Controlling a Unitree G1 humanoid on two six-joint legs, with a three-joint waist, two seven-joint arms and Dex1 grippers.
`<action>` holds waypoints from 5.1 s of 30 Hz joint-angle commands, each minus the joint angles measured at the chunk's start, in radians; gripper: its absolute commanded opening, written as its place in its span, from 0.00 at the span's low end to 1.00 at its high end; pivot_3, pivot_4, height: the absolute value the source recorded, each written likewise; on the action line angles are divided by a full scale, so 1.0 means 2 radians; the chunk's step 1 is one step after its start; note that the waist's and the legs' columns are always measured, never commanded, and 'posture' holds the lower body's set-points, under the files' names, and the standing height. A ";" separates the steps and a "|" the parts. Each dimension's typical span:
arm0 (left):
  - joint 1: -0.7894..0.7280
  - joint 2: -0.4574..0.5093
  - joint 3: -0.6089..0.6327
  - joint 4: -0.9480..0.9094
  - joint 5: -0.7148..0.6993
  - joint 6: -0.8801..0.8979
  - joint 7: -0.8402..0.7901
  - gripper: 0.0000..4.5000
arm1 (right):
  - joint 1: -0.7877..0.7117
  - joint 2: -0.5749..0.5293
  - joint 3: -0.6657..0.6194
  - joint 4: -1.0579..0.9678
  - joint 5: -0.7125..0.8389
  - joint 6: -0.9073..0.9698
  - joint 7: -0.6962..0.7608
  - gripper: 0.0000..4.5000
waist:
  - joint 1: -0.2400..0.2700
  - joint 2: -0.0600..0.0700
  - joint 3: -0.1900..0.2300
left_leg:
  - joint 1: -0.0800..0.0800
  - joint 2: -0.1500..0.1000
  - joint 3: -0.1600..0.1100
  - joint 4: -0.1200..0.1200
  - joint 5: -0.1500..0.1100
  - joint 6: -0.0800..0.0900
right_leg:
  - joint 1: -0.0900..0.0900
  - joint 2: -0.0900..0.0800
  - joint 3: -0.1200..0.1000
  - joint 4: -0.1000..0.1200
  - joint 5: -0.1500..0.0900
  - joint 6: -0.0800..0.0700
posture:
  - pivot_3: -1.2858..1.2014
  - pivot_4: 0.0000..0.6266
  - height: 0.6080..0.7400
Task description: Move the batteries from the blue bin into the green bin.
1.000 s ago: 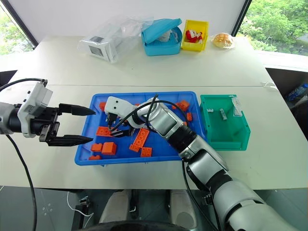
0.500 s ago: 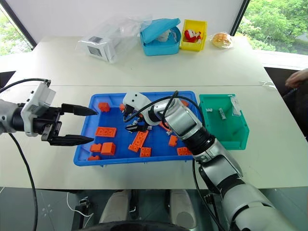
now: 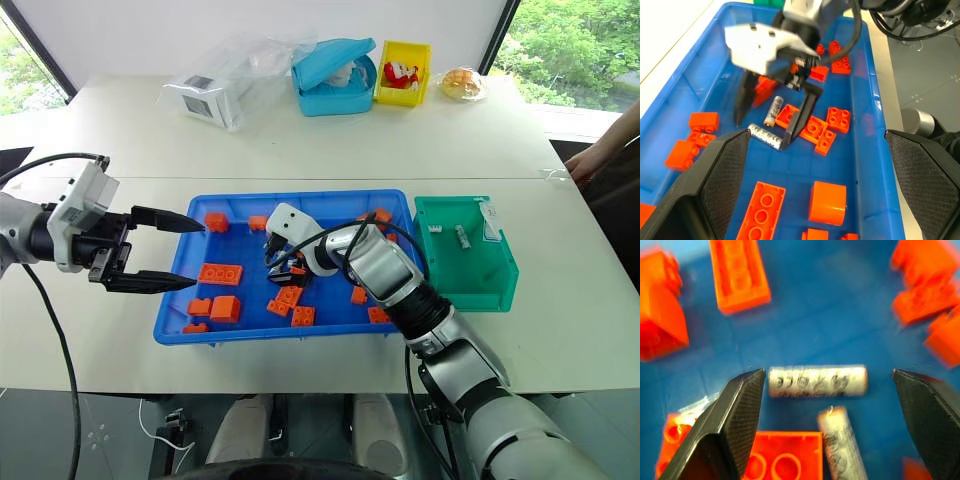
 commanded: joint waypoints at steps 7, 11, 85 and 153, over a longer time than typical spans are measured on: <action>-0.003 -0.005 0.002 -0.013 -0.006 0.001 0.000 1.00 | 0.003 -0.008 -0.012 -0.012 0.008 -0.005 0.007 0.49 | 0.000 0.000 0.000 | 0.000 0.000 0.000 0.000 0.000 0.000 | 0.000 0.000 0.000 0.000 0.000 0.000 | 0.52 0.24 0.97; 0.001 -0.017 -0.002 -0.020 -0.006 0.002 0.005 1.00 | -0.014 -0.043 -0.072 -0.073 0.041 0.036 0.020 0.49 | 0.003 0.000 0.000 | 0.000 0.000 0.000 0.000 0.000 0.000 | 0.000 0.000 0.000 0.000 0.000 0.000 | 0.52 0.24 0.97; -0.031 -0.063 -0.025 -0.012 0.008 -0.005 0.045 1.00 | -0.049 -0.185 -0.162 -0.104 0.075 0.022 0.107 0.01 | 0.011 -0.001 0.000 | -0.006 0.000 -0.001 0.002 0.000 0.000 | -0.005 0.000 -0.001 0.001 -0.001 0.000 | 0.52 0.24 0.97; -0.059 -0.099 -0.047 0.002 0.024 -0.018 0.055 1.00 | 0.019 -0.181 -0.083 -0.169 0.144 0.079 0.020 0.27 | 0.002 -0.001 0.000 | -0.005 0.000 -0.001 0.003 0.000 0.000 | -0.004 0.000 0.000 0.002 -0.001 0.000 | 0.52 0.24 0.97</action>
